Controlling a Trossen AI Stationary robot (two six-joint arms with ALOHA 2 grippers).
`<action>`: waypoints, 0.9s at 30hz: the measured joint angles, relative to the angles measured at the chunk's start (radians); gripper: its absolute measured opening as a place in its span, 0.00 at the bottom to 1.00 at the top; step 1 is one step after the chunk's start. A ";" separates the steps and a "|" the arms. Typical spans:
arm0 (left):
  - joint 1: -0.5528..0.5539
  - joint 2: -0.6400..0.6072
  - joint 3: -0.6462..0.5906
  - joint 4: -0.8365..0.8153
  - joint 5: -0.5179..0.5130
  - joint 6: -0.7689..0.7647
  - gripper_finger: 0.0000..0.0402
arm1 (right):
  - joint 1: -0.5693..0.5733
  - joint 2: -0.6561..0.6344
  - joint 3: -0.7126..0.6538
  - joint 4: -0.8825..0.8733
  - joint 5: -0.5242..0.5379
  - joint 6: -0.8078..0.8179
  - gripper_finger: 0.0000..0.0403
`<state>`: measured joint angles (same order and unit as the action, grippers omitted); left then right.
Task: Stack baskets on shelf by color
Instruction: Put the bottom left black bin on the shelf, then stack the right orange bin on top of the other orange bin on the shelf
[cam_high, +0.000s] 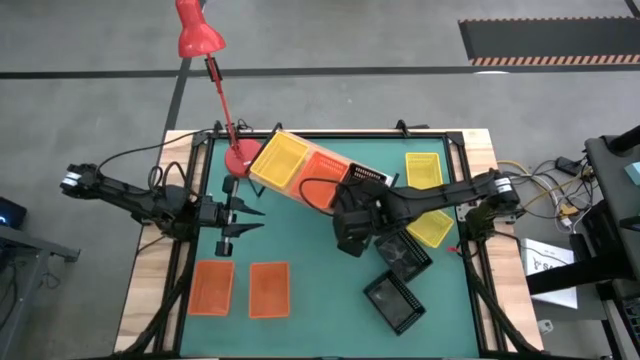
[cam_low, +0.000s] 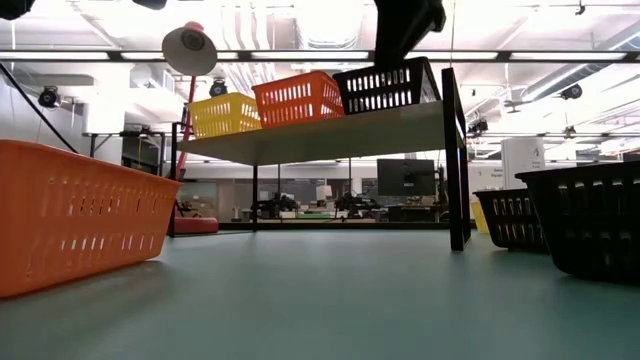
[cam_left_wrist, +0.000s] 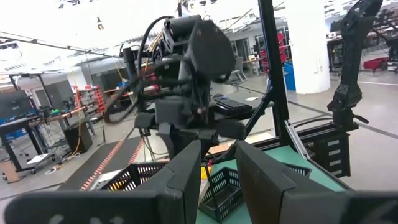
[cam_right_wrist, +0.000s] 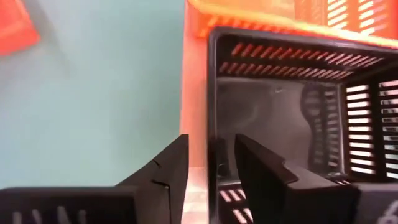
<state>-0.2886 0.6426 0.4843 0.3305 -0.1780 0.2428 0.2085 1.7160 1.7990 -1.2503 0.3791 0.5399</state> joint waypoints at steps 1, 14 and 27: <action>0.000 0.000 0.000 0.000 0.000 0.000 0.21 | 0.000 -0.001 0.009 -0.001 -0.010 0.005 0.32; 0.000 0.031 0.000 0.000 0.000 0.000 0.21 | 0.003 -0.006 0.110 0.011 -0.039 -0.058 0.25; 0.000 0.270 0.105 -0.148 0.000 0.011 0.13 | 0.105 -0.048 0.107 0.037 0.029 -0.174 0.02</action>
<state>-0.2882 0.9127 0.5894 0.1829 -0.1779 0.2539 0.3130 1.6682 1.9064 -1.2133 0.4077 0.3664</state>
